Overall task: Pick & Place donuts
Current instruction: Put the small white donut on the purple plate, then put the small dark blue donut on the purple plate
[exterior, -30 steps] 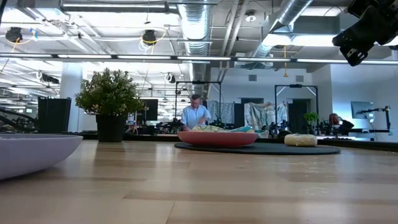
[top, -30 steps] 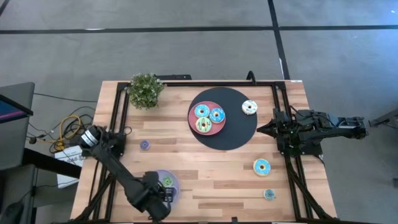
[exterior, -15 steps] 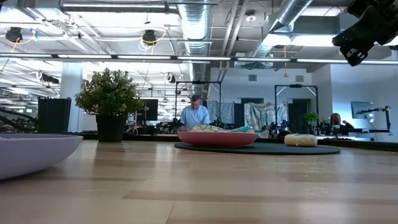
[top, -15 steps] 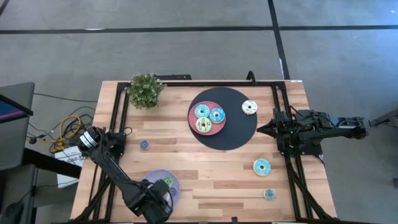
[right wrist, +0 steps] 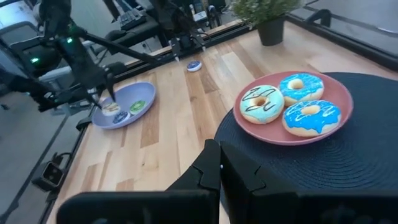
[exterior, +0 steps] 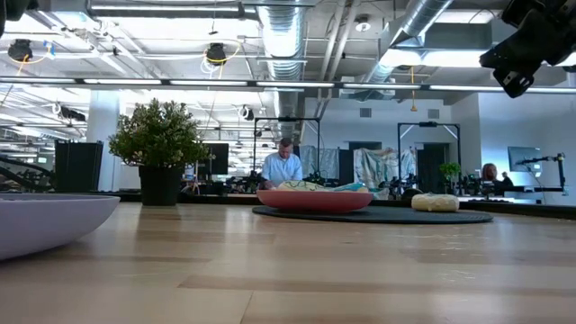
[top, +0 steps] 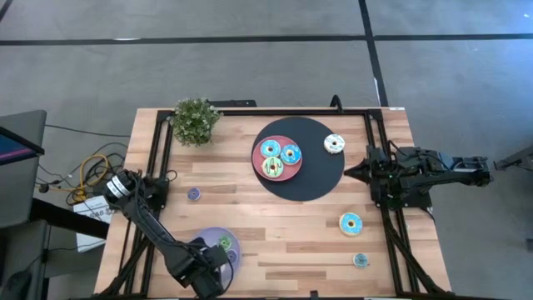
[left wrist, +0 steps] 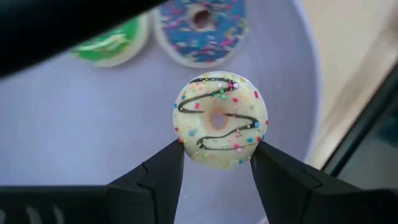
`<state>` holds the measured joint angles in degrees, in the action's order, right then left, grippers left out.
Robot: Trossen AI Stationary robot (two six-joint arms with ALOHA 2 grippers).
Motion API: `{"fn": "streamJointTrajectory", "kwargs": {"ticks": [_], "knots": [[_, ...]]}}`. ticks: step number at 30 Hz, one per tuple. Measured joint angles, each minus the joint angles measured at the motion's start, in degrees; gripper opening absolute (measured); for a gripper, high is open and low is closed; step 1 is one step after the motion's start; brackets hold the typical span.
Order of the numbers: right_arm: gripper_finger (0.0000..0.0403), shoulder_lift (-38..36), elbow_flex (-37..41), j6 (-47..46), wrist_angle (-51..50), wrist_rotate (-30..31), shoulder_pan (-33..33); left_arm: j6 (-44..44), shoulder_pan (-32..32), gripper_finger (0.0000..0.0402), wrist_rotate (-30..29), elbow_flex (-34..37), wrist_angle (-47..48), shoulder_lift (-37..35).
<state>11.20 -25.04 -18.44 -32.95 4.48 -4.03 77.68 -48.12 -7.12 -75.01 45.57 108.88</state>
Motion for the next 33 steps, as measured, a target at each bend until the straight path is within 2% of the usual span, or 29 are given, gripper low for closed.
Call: {"fn": "streamJointTrajectory", "kwargs": {"ticks": [5,11,19,24,28,33], "knots": [[0.0,0.0,0.0,0.6,0.0,1.4,0.0,-4.4,0.0,0.0174,0.7,1.2,-5.9,0.0],[0.0,0.0,0.0,0.9,0.0,1.6,0.0,-3.5,0.0,0.0179,0.8,1.4,-6.1,0.0],[0.0,0.0,0.0,1.0,0.0,1.7,0.0,-2.4,-0.1,0.0232,4.7,1.4,-5.8,0.0],[0.0,0.0,0.0,1.0,0.0,1.7,0.0,2.1,0.0,0.0264,5.0,1.4,-3.4,0.0],[0.0,0.0,0.0,1.1,0.0,1.7,0.0,6.3,0.2,0.0274,5.4,0.3,-0.6,0.0],[0.0,0.0,0.0,1.1,0.0,1.7,0.0,7.6,0.4,0.0275,1.4,-2.9,1.0,0.0]]}}
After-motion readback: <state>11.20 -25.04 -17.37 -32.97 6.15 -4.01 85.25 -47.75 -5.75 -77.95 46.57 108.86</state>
